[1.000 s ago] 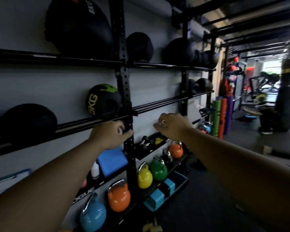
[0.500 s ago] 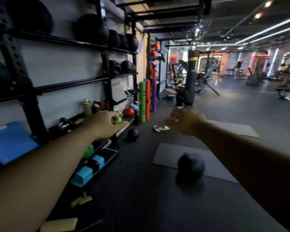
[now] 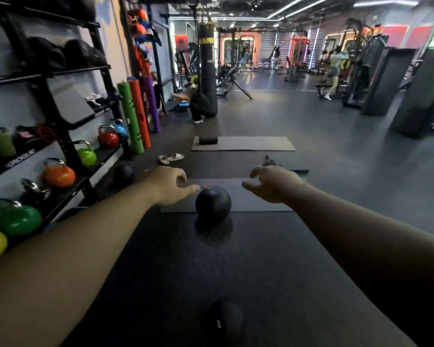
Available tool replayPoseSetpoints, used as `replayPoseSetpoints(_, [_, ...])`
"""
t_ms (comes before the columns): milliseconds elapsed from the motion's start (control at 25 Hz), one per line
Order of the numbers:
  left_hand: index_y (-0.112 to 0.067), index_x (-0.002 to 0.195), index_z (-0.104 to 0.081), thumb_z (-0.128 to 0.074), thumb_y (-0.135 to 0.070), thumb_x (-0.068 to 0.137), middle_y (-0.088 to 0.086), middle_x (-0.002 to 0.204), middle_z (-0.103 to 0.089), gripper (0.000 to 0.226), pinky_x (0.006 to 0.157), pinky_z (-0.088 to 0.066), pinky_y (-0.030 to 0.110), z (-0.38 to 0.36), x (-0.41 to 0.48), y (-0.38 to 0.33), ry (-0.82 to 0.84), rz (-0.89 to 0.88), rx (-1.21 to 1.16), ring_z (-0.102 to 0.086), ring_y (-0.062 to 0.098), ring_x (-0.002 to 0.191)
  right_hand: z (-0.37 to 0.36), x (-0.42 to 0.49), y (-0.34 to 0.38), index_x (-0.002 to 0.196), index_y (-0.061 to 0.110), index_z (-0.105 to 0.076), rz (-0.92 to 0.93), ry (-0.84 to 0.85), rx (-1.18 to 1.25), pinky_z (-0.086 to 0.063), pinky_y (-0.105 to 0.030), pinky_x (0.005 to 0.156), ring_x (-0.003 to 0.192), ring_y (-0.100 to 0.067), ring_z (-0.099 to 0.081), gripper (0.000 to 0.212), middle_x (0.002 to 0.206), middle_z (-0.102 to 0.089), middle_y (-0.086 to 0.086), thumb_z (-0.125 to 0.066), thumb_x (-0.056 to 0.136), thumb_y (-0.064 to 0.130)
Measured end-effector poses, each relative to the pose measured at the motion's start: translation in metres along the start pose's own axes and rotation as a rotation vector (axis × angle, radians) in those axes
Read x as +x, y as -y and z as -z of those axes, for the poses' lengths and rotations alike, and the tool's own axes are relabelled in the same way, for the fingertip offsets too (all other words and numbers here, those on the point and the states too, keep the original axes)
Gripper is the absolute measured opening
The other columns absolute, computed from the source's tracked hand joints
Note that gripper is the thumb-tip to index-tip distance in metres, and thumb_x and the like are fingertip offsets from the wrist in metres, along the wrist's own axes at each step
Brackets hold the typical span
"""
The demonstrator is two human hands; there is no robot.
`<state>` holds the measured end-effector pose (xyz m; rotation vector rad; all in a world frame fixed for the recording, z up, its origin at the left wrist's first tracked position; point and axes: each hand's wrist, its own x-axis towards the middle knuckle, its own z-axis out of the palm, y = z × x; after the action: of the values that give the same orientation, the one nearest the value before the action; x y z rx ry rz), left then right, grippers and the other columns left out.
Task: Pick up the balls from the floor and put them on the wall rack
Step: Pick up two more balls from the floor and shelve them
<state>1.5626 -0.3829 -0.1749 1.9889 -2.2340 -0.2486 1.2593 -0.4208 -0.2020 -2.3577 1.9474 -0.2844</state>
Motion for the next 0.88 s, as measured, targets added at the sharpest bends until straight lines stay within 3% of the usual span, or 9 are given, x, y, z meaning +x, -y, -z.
replayPoseSetpoints(120, [-0.037, 0.12, -0.066, -0.053, -0.085, 0.087, -0.001, 0.127, -0.067, 0.06, 0.092, -0.048, 0.041, -0.042, 0.039, -0.007, 0.047, -0.014, 0.006, -0.062, 0.026, 0.114, -0.045, 0.019, -0.017, 0.134, 0.033, -0.057, -0.037, 0.019, -0.003, -0.048, -0.043, 0.082, 0.114, -0.028, -0.063, 0.069, 0.13, -0.067, -0.004, -0.042, 0.086, 0.081])
replayPoseSetpoints(280, [-0.037, 0.127, -0.067, -0.052, -0.087, 0.086, -0.002, 0.13, -0.069, 0.066, 0.084, -0.04, 0.037, -0.091, 0.082, -0.006, 0.13, -0.025, 0.017, -0.064, 0.026, 0.118, -0.102, 0.05, -0.024, 0.133, 0.036, -0.056, -0.076, 0.132, 0.003, -0.047, -0.04, 0.074, 0.105, -0.024, -0.064, 0.064, 0.124, -0.069, -0.002, -0.045, 0.088, 0.079])
replayPoseSetpoints(440, [-0.04, 0.119, -0.066, -0.051, -0.09, 0.083, -0.006, 0.12, -0.069, 0.064, 0.076, -0.043, 0.036, -0.112, 0.108, 0.006, 0.167, 0.035, -0.024, -0.061, 0.021, 0.1, -0.124, 0.082, -0.031, 0.13, 0.038, -0.056, -0.084, 0.157, 0.02, -0.053, -0.044, 0.08, 0.1, -0.024, -0.064, 0.062, 0.12, -0.07, -0.002, -0.046, 0.086, 0.08])
replayPoseSetpoints(600, [-0.045, 0.11, -0.063, -0.048, -0.094, 0.079, -0.011, 0.112, -0.068, 0.059, 0.071, -0.044, 0.035, -0.139, 0.103, 0.007, 0.207, 0.133, -0.039, -0.063, 0.018, 0.096, -0.141, 0.098, -0.047, 0.129, 0.033, -0.056, 0.003, 0.22, 0.029, -0.055, -0.045, 0.082, 0.1, -0.028, -0.065, 0.064, 0.117, -0.069, -0.004, -0.044, 0.087, 0.08])
replayPoseSetpoints(760, [-0.042, 0.119, -0.064, -0.049, -0.093, 0.08, -0.013, 0.107, -0.063, 0.066, 0.071, -0.044, 0.036, -0.17, 0.085, -0.01, 0.199, 0.282, -0.085, -0.062, 0.019, 0.097, -0.17, 0.1, -0.068, 0.131, 0.031, -0.055, 0.153, 0.297, 0.058, -0.054, -0.042, 0.075, 0.091, -0.023, -0.063, 0.061, 0.106, -0.065, -0.002, -0.044, 0.091, 0.076])
replayPoseSetpoints(880, [-0.037, 0.129, -0.063, -0.05, -0.089, 0.084, -0.01, 0.113, -0.061, 0.07, 0.073, -0.046, 0.037, -0.21, 0.062, -0.026, 0.251, 0.362, -0.118, -0.061, 0.019, 0.1, -0.208, 0.089, -0.081, 0.126, 0.033, -0.052, 0.258, 0.365, 0.0, -0.047, -0.042, 0.075, 0.094, -0.025, -0.061, 0.056, 0.096, -0.057, 0.003, -0.043, 0.091, 0.076])
